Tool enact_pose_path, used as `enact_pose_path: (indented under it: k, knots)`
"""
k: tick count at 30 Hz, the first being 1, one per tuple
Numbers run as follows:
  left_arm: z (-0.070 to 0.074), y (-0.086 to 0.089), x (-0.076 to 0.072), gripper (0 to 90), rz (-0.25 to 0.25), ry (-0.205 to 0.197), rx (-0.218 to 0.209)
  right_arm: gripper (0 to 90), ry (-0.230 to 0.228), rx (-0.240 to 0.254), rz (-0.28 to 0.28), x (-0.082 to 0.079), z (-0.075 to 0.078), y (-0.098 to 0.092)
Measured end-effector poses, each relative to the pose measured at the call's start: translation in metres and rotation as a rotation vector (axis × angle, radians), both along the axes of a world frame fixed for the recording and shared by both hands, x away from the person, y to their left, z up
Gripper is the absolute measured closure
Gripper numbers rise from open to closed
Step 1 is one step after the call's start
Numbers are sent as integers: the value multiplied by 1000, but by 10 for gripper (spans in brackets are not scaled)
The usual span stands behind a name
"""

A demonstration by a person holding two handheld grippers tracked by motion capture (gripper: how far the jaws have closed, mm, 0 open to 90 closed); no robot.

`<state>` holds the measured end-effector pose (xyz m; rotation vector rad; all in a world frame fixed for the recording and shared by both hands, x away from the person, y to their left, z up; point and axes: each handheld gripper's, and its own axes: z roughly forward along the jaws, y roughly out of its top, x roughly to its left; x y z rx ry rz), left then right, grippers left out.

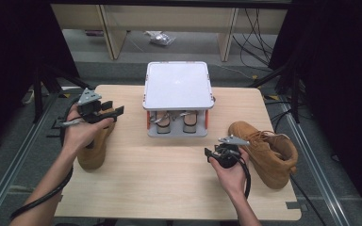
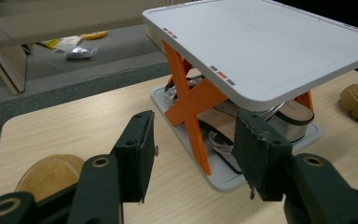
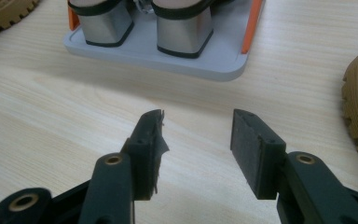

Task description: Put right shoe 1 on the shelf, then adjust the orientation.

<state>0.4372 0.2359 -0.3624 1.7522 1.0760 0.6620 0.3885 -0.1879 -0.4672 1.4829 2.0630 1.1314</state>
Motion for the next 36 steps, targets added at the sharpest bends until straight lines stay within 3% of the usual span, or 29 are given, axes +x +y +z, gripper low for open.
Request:
enact_pose_path:
  k: [5, 10, 12, 13, 15, 16, 19, 21, 24, 25, 26, 28, 36]
  knots:
    - [0, 17, -11, 476, 33, 10, 4, 524, 8, -1, 9, -1, 2, 1]
    - [-1, 35, -17, 473, 72, 25, 5, 523, -22, 1, -3, -2, 2, 2]
    - [-2, 41, -19, 471, 85, 33, 12, 520, -9, 33, -6, -3, 0, 4]
    - [-2, 44, -20, 470, 92, 37, 12, 518, -9, 14, 2, -2, 0, 3]
    - [-2, 49, -22, 466, 103, 39, 15, 515, 14, 29, -22, -4, 2, 7]
    - [-3, 51, -23, 465, 107, 44, 12, 514, -10, 10, 1, -2, 2, 4]
    - [-6, 56, -27, 463, 120, 55, 11, 511, 0, 24, -18, -4, 3, 6]
    - [-6, 60, -29, 460, 126, 69, 19, 509, -15, 17, 0, -3, 2, 4]
    - [-9, 66, -30, 451, 136, 84, 18, 503, -6, 10, -8, -3, 1, 5]
    - [-9, 68, -30, 449, 141, 90, 15, 502, 19, 39, -21, -5, 2, 6]
    - [-9, 70, -30, 448, 143, 89, 18, 500, 1, 26, 0, -3, 1, 4]
    - [-9, 74, -30, 449, 153, 94, 19, 499, 6, 25, -20, -3, 1, 5]
    - [-6, 87, -33, 445, 184, 88, 11, 490, 3, 33, -9, -3, 0, 4]
